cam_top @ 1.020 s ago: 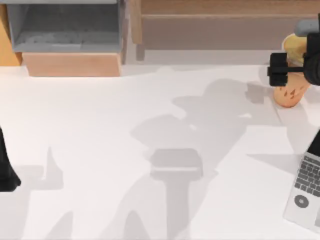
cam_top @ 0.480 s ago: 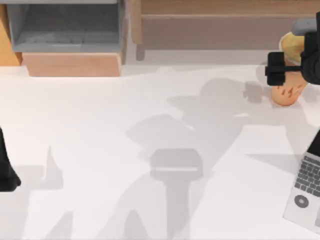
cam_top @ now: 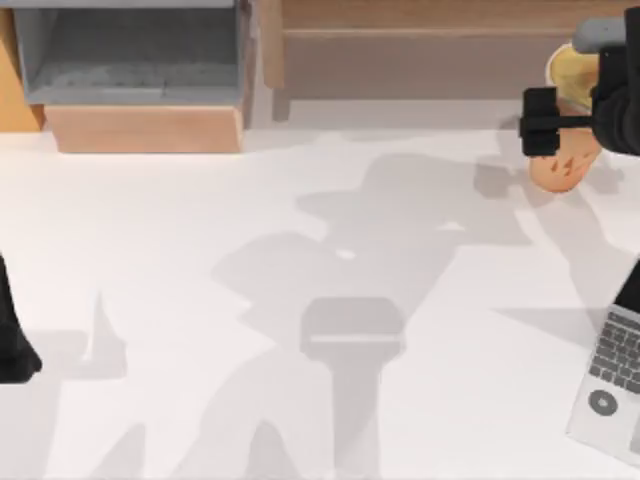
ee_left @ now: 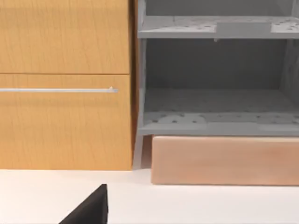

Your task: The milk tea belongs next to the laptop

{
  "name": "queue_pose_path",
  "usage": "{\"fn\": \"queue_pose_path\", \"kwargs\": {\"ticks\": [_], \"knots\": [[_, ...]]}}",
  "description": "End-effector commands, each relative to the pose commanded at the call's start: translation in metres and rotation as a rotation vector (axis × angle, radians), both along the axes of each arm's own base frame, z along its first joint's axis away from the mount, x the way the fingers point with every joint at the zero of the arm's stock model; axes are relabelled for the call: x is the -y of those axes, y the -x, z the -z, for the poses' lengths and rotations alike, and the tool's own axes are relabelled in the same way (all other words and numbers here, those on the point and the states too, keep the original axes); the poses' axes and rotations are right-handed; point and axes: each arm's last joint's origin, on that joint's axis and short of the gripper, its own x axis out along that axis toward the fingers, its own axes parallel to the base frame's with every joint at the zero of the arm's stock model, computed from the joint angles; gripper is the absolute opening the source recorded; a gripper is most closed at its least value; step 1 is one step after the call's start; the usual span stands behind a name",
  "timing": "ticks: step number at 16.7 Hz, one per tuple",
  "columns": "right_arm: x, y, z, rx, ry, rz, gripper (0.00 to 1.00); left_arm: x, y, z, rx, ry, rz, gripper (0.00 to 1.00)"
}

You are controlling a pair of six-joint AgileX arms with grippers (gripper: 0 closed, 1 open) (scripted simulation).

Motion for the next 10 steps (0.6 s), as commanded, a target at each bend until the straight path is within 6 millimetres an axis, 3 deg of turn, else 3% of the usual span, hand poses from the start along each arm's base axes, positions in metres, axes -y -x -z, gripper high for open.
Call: {"fn": "queue_pose_path", "kwargs": {"ticks": [3, 10], "knots": [[0.014, 0.001, 0.007, -0.056, -0.001, 0.045, 0.0, 0.0, 0.0, 0.0, 0.0, 0.0, 0.0, 1.0], [0.017, 0.0, 0.001, -0.044, -0.004, 0.047, 0.0, 0.0, 0.0, 0.0, 0.0, 0.0, 0.0, 1.0]]}}
